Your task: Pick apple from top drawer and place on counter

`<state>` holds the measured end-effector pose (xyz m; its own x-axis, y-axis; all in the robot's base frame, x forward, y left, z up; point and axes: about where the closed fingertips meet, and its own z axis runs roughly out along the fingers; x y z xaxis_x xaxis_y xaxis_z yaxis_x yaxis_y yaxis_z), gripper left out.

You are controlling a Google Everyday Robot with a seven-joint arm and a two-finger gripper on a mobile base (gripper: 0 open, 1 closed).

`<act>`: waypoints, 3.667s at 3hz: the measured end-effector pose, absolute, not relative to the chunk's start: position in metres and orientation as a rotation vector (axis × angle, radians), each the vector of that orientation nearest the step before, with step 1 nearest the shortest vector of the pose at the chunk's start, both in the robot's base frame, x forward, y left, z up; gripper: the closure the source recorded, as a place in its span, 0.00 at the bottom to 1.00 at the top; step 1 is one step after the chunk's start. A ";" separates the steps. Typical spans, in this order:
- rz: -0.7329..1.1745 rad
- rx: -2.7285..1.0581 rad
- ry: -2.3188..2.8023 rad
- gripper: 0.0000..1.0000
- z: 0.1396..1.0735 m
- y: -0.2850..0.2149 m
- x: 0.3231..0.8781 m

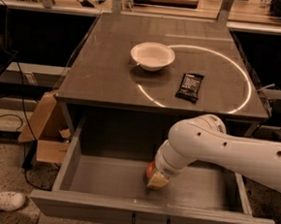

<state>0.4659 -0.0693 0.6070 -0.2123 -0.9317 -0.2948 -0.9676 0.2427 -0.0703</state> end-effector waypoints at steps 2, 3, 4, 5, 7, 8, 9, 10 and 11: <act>0.186 -1.769 2.243 0.88 0.607 -0.069 0.466; 0.186 -1.769 2.243 1.00 0.607 -0.069 0.466; 0.184 -1.754 2.258 1.00 0.607 -0.071 0.467; 0.137 -1.668 2.320 1.00 0.628 -0.085 0.468; 0.104 -1.551 2.399 1.00 0.676 -0.119 0.454; 0.104 -1.551 2.399 1.00 0.676 -0.119 0.453; 0.100 -1.566 2.360 1.00 0.692 -0.115 0.451; 0.092 -1.614 2.275 1.00 0.726 -0.107 0.436; 0.106 -1.656 2.163 1.00 0.761 -0.091 0.421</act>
Offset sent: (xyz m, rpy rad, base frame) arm 0.0000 0.0000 0.0000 0.0000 0.0000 0.0000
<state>0.4214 -0.0915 0.7613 -0.2081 -0.9072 -0.3657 -0.9387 0.2903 -0.1859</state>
